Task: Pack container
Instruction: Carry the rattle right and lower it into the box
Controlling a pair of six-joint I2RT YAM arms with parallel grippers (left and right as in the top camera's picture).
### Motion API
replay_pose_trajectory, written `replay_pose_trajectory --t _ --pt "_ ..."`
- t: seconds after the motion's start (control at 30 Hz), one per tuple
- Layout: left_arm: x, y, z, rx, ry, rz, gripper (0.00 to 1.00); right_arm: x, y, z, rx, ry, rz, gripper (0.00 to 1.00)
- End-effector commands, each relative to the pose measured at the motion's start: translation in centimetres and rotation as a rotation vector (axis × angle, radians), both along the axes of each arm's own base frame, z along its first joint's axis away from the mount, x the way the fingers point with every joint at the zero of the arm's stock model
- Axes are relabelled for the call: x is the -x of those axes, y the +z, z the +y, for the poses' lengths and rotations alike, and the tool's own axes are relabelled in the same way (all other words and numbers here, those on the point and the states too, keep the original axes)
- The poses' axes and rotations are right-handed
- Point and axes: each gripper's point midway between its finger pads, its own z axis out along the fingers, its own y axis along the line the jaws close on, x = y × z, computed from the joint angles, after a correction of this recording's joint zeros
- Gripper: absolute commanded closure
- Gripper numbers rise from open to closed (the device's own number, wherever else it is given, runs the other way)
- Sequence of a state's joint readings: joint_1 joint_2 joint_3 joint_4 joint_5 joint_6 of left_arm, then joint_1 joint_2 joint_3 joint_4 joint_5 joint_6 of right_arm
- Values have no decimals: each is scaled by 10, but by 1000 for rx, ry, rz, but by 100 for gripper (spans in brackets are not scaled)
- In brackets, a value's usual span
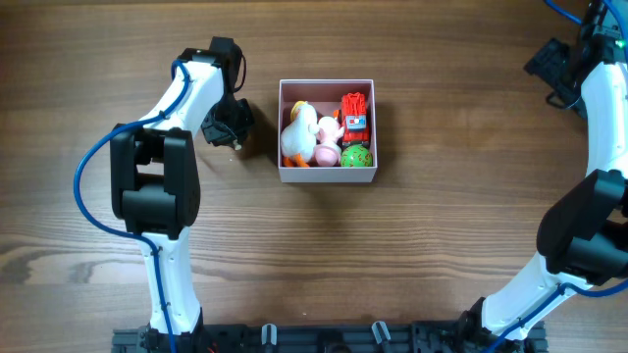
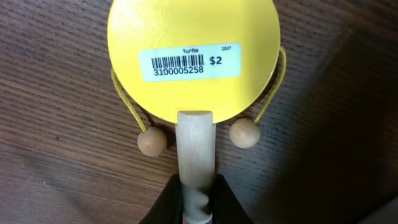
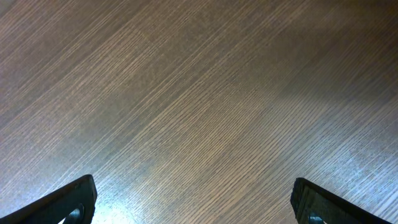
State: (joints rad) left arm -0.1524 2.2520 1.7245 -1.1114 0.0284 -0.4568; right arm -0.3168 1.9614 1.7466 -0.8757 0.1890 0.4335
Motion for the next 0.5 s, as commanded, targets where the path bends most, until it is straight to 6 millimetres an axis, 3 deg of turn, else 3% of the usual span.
replay_pose_trajectory --t 0.0,0.17,0.47 --pt "5 -3 -2 5 -3 22 91 2 5 -1 15 -18 -8 0" --pt "-9 26 -4 16 -15 -50 88 2 5 -1 15 -18 -8 0" --pt "-42 122 -19 54 -82 -306 88 2 5 -1 15 -18 -8 0"
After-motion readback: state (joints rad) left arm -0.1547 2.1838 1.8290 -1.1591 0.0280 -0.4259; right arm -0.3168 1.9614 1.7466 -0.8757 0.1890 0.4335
